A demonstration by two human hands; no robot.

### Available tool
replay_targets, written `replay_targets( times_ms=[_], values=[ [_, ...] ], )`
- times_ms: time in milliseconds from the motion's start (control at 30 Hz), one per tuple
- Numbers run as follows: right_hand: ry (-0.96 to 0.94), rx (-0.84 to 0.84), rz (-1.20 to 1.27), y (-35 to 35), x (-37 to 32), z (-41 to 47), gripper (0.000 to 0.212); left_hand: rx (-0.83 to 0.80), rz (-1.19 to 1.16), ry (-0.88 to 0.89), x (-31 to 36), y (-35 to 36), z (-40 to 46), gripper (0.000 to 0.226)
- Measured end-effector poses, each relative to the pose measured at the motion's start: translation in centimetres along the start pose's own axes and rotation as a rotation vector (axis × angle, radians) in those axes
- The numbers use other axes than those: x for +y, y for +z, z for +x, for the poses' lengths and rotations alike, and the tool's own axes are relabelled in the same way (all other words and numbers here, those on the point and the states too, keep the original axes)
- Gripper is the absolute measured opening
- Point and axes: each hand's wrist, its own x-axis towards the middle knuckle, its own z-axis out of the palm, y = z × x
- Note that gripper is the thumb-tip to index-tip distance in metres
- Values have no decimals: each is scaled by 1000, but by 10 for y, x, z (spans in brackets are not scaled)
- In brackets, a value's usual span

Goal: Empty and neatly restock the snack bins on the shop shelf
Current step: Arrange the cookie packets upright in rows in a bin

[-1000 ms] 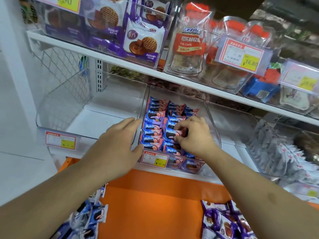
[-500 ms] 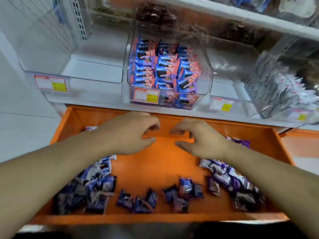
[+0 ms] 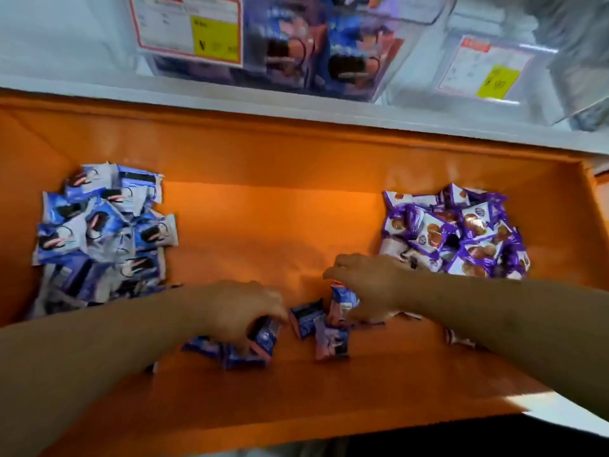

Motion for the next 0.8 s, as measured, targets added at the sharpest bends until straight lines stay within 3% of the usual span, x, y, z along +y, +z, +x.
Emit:
replay_targets(
  times_ms=[133, 233, 333, 500, 600, 700, 800],
  values=[
    [26, -17, -32, 29, -1, 6, 97, 30, 35, 64, -1, 21, 18, 55],
    [62, 25, 103, 34, -3, 4, 85, 61, -18, 7, 1, 19, 16, 42],
    [108, 58, 251, 16, -3, -1, 69, 136, -254, -119, 4, 6, 3, 36],
    [190, 97, 764, -58, -5, -19, 52, 406, -596, -352, 18, -48, -50, 31],
    [98, 156, 1271, -121, -13, -49, 35, 573, -703, -408, 35, -98, -93, 20],
    [-132, 187, 1690, -178, -31, -94, 54, 813, -976, -342, 61, -140, -146, 14],
    [-355, 284, 1914, -210, -56, -139, 62, 959, -1273, -172, 103, -165, -200, 20]
  ],
)
